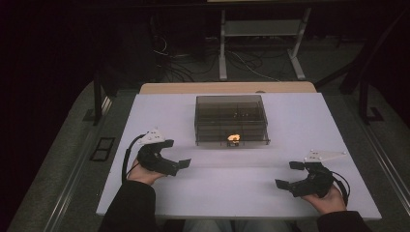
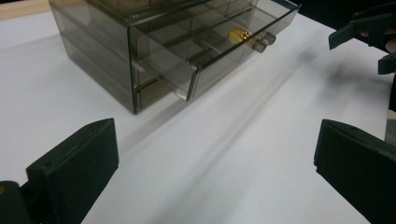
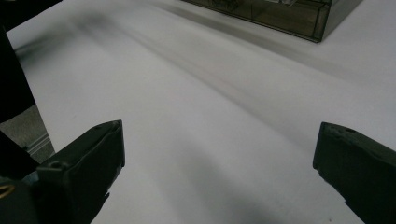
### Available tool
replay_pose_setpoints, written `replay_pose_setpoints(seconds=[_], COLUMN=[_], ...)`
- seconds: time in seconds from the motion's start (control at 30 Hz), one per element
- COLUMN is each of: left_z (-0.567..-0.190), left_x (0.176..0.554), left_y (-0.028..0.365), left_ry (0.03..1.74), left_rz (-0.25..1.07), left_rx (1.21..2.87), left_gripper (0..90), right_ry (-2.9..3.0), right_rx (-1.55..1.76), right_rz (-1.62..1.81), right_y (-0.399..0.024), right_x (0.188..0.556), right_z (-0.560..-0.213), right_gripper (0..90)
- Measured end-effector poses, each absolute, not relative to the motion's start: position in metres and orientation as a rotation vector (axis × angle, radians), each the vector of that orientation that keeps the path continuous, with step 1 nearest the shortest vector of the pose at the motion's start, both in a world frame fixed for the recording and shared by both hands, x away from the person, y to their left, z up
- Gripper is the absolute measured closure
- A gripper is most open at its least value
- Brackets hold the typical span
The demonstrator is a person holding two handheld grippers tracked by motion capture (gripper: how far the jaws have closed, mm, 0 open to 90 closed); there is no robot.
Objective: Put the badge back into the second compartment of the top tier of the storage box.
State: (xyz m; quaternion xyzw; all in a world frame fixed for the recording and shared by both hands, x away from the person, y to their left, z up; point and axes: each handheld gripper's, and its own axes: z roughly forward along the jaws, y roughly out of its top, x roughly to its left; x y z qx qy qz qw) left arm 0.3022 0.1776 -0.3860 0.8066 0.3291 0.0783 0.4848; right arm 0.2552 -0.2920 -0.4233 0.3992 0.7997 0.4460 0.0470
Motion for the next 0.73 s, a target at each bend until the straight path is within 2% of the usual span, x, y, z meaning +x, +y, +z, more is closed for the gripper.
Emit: replay_pose_setpoints(seconds=[0.73], left_z=[-0.419], left_x=[0.277], left_y=[0.193], left_ry=[0.862], left_rz=[0.188], left_rx=[1.902], left_gripper=[0.0], right_ry=[2.434], right_rx=[1.227], right_rz=[1.362], right_y=[-0.292], right_x=[0.255], right_z=[-0.423], right_gripper=[1.5])
